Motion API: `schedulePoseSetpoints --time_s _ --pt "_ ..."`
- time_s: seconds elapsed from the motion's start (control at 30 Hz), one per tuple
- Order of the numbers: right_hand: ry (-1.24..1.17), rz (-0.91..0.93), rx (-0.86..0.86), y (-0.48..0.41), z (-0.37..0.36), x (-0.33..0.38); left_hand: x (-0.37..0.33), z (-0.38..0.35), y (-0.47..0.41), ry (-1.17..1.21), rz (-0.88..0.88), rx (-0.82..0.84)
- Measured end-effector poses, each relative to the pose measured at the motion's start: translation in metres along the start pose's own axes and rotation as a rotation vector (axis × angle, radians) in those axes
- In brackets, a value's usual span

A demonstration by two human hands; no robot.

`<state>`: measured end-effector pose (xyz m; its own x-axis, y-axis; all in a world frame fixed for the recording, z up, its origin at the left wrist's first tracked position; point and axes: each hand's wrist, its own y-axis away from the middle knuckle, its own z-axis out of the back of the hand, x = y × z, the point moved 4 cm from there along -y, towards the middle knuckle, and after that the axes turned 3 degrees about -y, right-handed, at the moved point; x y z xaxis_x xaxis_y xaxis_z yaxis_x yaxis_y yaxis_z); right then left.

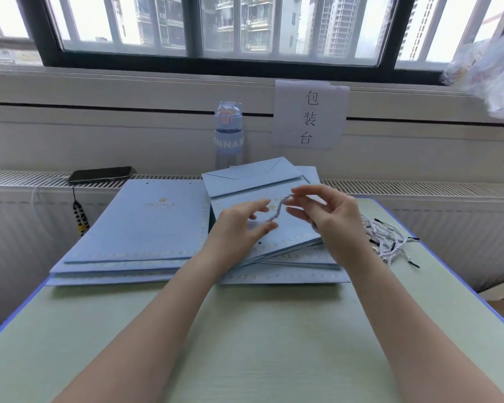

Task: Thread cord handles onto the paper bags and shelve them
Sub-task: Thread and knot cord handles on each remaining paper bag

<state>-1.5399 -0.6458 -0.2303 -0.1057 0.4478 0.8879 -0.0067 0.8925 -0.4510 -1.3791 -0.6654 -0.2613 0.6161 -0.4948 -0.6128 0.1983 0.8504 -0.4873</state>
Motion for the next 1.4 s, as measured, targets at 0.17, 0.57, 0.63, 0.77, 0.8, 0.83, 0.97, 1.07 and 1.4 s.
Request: schedulePoseSetpoints --time_s 0.17,0.57,0.63,0.77,0.8,0.83,0.97,1.07,1.4 --pt "-0.198 -0.029 -0.153 -0.002 0.008 0.003 -0.001 0.004 0.001 0.099 0.003 -0.026" --pt "0.782 0.342 0.024 -0.001 0.000 -0.013 -0.007 0.011 -0.001 0.116 -0.121 -0.142" --pt "0.766 0.356 0.072 0.003 -0.009 -0.016 -0.010 0.014 0.000 0.142 -0.115 -0.149" --pt "0.653 0.344 0.017 0.005 -0.011 -0.014 -0.009 0.019 0.000 0.104 -0.048 -0.097" --pt "0.651 0.336 0.014 0.004 -0.010 -0.014 -0.008 0.021 -0.002 0.065 -0.030 -0.047" --pt "0.660 0.318 0.021 0.003 -0.010 -0.015 -0.004 0.022 -0.003 -0.020 -0.008 0.031" --pt "0.751 0.180 0.187 0.001 -0.013 -0.027 0.017 0.019 0.003 -0.471 0.271 0.515" --pt "0.809 0.151 0.300 0.003 -0.019 -0.035 0.023 0.014 0.007 -0.434 0.332 0.608" --pt "0.840 0.168 0.340 0.002 -0.017 -0.040 0.026 0.019 0.006 -0.170 0.220 0.484"
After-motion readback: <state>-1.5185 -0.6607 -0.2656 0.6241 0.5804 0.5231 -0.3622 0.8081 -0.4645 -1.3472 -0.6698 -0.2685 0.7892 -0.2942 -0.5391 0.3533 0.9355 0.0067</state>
